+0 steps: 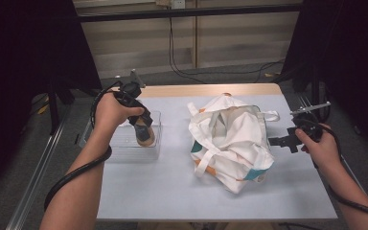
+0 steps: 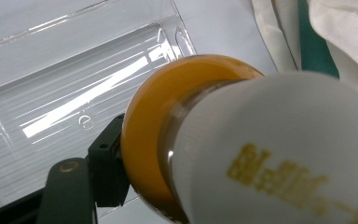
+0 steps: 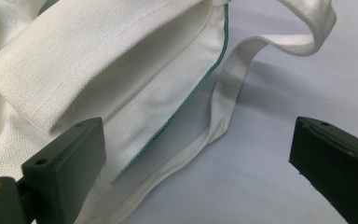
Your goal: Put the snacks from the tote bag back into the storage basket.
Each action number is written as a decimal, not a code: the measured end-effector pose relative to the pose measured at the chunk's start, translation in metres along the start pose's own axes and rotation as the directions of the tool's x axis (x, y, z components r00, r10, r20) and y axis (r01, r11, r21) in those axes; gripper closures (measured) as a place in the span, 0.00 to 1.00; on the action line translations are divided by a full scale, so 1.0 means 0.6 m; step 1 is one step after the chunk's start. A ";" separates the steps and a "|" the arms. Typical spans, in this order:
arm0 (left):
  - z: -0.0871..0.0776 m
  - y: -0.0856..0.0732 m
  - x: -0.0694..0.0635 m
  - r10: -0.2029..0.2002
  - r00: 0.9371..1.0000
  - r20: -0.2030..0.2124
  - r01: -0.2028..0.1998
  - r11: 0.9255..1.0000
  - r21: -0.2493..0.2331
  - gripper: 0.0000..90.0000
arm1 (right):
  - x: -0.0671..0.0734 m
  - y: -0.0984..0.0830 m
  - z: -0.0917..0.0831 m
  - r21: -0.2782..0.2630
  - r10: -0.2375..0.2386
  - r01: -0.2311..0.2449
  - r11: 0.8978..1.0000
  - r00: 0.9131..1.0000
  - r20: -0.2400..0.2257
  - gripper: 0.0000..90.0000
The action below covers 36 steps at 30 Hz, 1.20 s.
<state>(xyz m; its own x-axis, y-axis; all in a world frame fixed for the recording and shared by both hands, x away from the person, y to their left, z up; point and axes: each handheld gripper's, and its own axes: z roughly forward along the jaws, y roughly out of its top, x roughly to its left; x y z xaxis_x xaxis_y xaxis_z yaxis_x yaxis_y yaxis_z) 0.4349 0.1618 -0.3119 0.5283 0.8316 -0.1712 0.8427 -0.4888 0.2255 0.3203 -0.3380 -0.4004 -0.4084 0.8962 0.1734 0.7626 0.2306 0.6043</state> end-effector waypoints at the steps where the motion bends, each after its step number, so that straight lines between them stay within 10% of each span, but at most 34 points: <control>1: 0.002 -0.001 0.000 -0.001 1.000 0.000 0.001 1.000 0.002 0.34 | 0.000 0.000 0.000 0.002 0.000 0.000 1.000 1.000 -0.003 0.03; 36: 0.048 -0.014 -0.002 -0.005 1.000 0.008 0.004 0.999 0.039 0.34 | 0.002 -0.002 -0.003 0.004 -0.007 0.007 1.000 1.000 0.000 0.03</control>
<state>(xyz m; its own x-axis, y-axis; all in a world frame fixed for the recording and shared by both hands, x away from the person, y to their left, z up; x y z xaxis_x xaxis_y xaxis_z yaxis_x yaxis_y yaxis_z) 0.4300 0.1574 -0.3409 0.5250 0.8318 -0.1803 0.8485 -0.4950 0.1871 0.3180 -0.3378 -0.3997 -0.4136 0.8945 0.1696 0.7620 0.2382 0.6022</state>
